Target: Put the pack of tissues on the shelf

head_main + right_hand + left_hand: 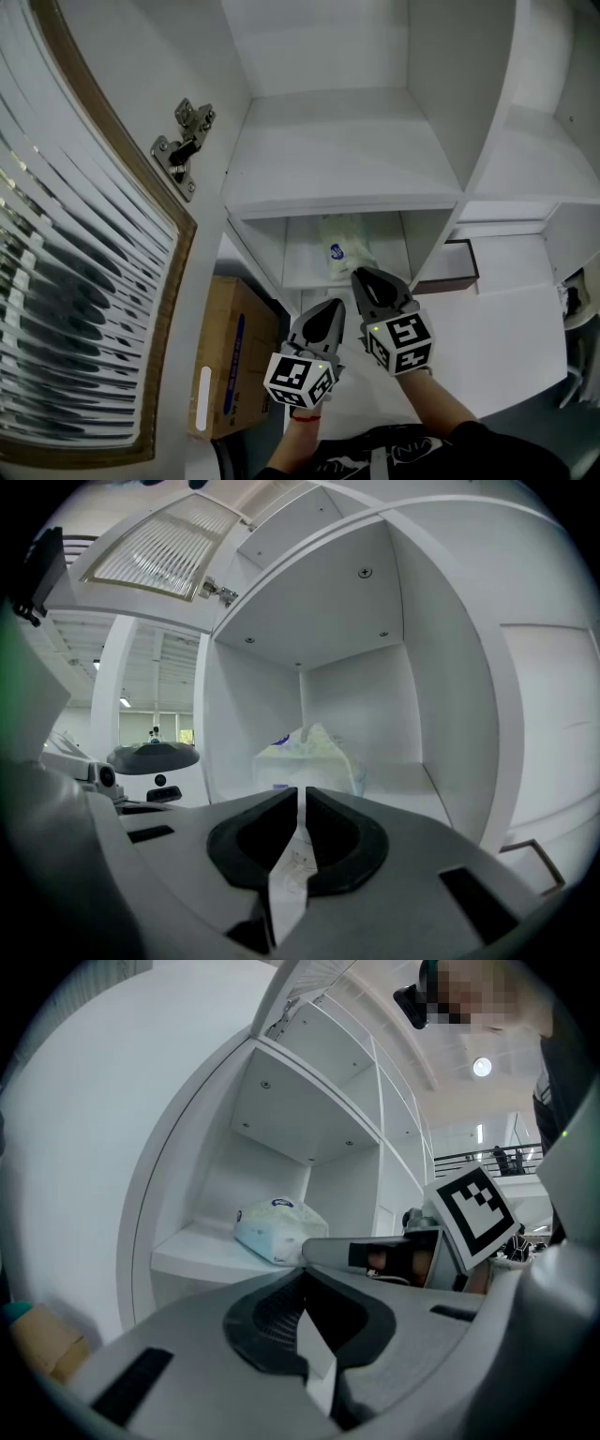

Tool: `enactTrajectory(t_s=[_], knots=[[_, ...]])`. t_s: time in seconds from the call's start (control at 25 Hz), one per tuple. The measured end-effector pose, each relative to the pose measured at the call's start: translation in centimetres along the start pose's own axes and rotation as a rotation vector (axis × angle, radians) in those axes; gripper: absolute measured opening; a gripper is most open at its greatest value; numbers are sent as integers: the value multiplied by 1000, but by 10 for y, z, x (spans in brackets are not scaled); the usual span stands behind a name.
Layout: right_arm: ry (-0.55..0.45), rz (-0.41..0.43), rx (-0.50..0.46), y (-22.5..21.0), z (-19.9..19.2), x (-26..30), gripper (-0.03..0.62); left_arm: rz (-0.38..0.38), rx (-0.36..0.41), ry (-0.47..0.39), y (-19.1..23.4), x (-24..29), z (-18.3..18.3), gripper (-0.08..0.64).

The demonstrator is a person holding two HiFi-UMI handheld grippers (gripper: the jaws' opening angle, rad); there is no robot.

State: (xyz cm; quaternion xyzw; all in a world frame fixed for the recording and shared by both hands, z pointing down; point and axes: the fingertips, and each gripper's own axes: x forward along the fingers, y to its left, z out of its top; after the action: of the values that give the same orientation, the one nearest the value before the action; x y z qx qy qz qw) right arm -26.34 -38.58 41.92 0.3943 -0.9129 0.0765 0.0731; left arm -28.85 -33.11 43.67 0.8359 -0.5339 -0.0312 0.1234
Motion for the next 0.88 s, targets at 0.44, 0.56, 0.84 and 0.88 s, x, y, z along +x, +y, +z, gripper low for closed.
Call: enactTrajectory(t_s=[0.44,0.56,0.84,0.88], knots=[[-13,54,31,6,-6,-24,25,27,-5,-1,-4,-6,-1,5],[-17,62,28,8,-7,-31,21,28,-3,-1,-5,-8,-3,5],[-27,78,22,13,-11,-48,15,27,5,-4,-9,-13,-6,5],[-26,80,21,14,-11,-51,15,27,6,-4,-11,-14,-6,5]])
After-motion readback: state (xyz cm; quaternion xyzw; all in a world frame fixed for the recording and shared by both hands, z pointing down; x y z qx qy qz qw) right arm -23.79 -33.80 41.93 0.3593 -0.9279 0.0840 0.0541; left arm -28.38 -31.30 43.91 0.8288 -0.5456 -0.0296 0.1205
